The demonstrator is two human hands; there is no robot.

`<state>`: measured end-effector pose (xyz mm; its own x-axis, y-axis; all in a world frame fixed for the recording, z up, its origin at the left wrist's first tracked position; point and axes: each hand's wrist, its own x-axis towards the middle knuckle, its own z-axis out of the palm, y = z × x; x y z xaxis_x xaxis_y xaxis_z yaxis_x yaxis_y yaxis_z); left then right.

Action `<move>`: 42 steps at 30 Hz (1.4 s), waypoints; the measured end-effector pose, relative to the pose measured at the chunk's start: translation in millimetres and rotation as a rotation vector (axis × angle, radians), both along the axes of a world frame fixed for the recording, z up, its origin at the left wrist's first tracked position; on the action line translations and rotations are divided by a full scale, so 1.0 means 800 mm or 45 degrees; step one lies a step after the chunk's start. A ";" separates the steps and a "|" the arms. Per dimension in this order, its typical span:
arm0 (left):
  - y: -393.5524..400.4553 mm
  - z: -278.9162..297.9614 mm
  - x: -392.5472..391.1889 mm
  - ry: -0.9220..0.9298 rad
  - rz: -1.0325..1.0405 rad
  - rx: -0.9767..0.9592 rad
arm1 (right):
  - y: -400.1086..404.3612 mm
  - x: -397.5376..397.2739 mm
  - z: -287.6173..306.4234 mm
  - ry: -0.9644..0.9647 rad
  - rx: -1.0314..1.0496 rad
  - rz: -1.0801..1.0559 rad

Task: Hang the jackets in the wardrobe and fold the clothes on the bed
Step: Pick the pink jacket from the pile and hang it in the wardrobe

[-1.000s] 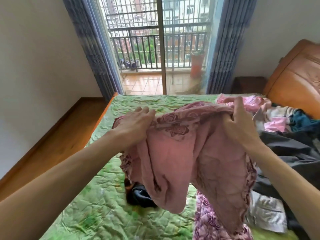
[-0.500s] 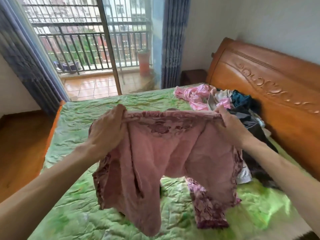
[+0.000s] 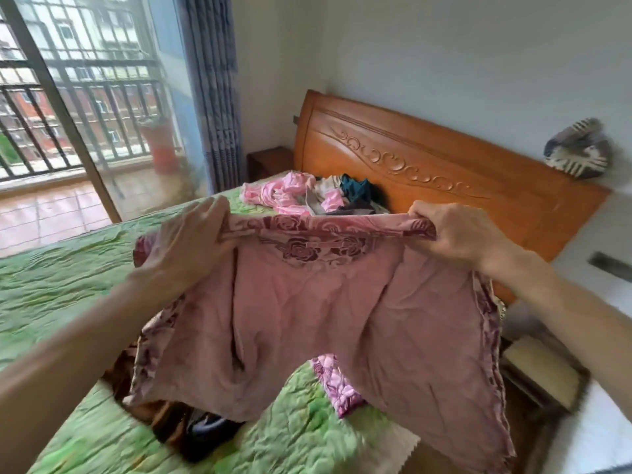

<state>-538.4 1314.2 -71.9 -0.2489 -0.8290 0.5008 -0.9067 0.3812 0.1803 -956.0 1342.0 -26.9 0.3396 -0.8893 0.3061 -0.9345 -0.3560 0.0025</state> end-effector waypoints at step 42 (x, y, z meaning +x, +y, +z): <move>0.166 -0.002 -0.450 0.169 -1.474 0.251 | 0.526 -0.100 -0.011 -0.677 -0.521 -1.483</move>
